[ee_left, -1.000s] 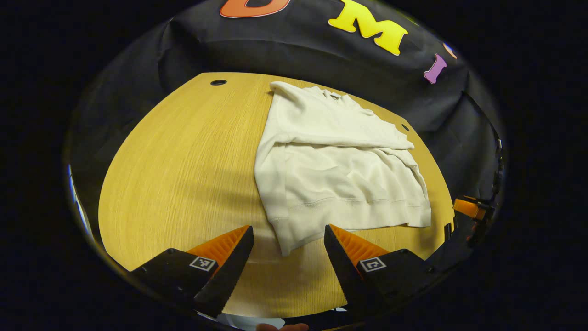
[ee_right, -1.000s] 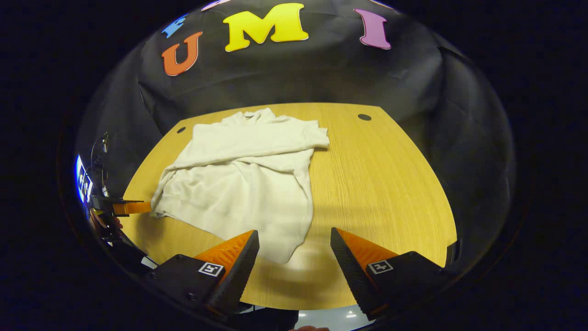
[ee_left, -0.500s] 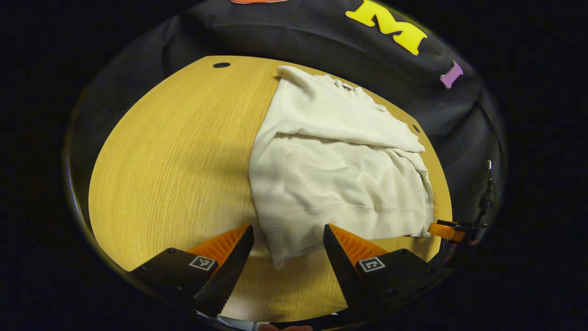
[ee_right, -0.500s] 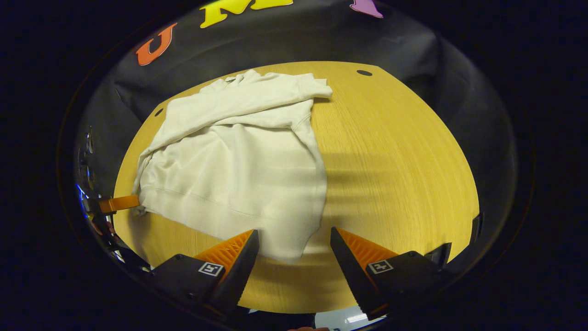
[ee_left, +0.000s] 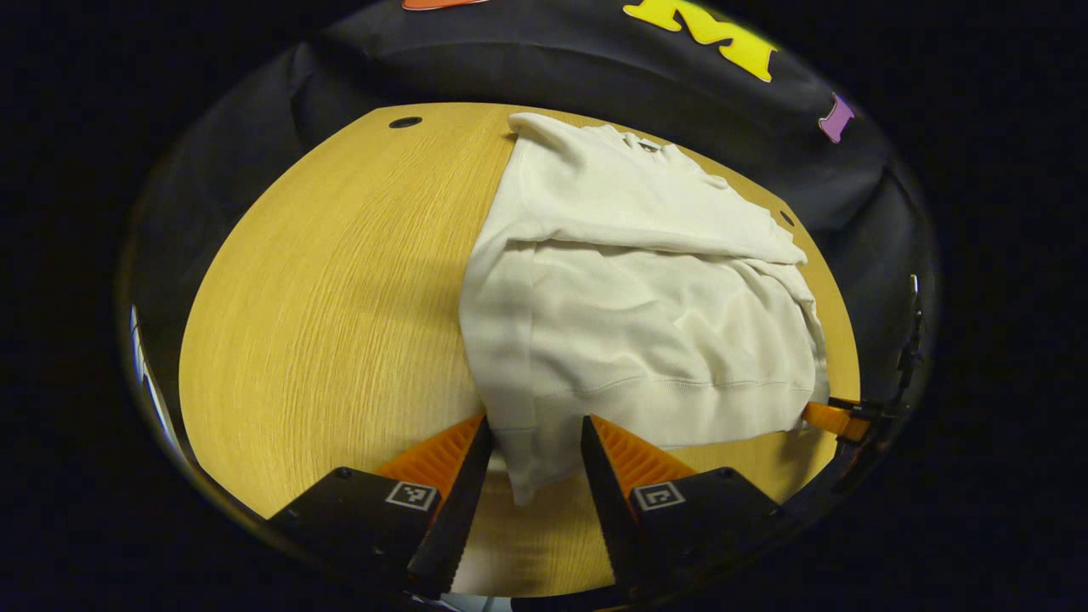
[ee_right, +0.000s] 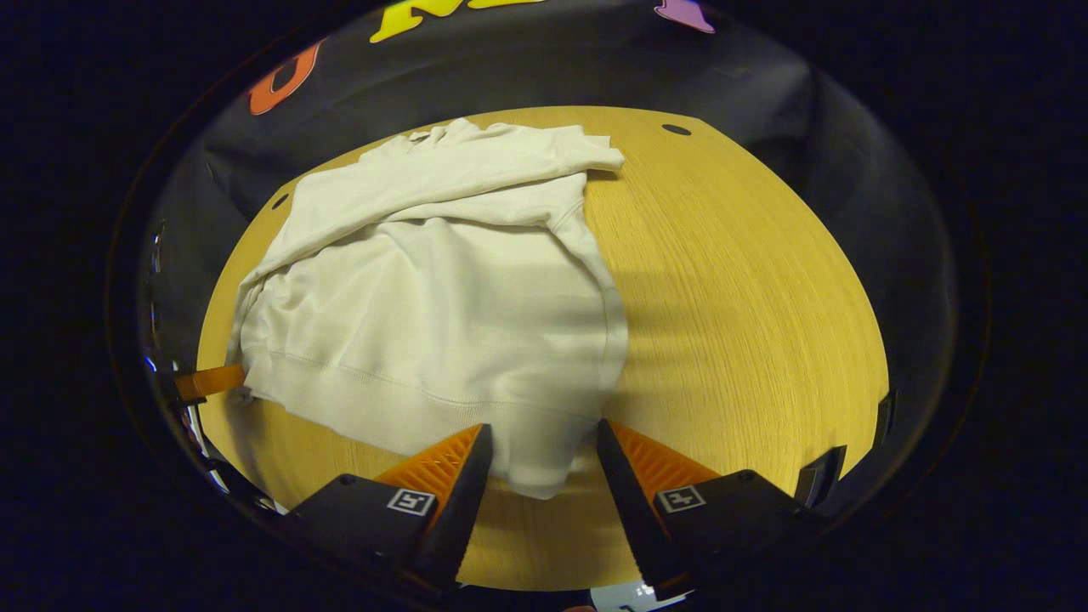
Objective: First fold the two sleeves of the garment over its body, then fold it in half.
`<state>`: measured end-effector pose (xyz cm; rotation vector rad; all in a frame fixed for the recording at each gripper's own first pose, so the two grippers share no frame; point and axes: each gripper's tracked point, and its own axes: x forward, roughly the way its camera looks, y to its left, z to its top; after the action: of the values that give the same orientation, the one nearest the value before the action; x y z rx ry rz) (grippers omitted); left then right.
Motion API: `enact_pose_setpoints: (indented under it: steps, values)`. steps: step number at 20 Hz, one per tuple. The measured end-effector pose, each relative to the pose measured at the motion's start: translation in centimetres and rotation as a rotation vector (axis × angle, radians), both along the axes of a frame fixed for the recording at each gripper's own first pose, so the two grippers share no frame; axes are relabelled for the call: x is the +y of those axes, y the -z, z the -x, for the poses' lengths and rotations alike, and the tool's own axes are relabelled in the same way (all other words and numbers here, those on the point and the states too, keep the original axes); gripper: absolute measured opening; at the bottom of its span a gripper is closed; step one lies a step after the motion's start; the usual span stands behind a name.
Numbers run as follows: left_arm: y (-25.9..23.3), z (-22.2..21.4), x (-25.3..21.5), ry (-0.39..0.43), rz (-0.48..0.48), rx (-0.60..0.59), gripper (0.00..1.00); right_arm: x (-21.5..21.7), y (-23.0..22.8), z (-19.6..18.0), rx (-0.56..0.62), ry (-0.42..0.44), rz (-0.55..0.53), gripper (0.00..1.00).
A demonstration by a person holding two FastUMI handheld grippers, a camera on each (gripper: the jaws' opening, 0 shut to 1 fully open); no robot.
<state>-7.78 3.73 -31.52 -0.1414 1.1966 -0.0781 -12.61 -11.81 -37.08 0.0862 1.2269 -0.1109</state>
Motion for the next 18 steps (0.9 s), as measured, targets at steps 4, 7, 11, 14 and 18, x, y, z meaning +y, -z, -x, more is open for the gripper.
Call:
enact_pose_setpoints:
  steps: [4, 7, 11, 14, 18]
  values:
    - [-0.4, -0.5, 0.6, 0.019, 0.018, -0.016, 0.39, 0.2, 0.0, -0.3, -0.008, 0.031, -0.030, 0.51]
    - [-1.3, -1.5, 0.5, -0.011, 0.065, -0.015, 0.12, 0.8, 0.2, -0.5, -0.010, 0.050, -0.063, 0.16]
    - [-2.5, -1.6, 1.0, -0.027, 0.111, -0.013, 0.06, 0.8, -0.3, -0.6, -0.012, 0.091, -0.145, 0.06]
    - [-4.5, -1.6, 0.7, -0.033, 0.135, -0.038, 0.04, 0.4, -1.6, -1.2, -0.048, 0.126, -0.189, 0.06]
    - [-8.4, -2.7, -0.1, -0.002, 0.140, -0.107, 0.04, 0.4, -3.8, -2.5, -0.098, 0.119, -0.225, 0.06]
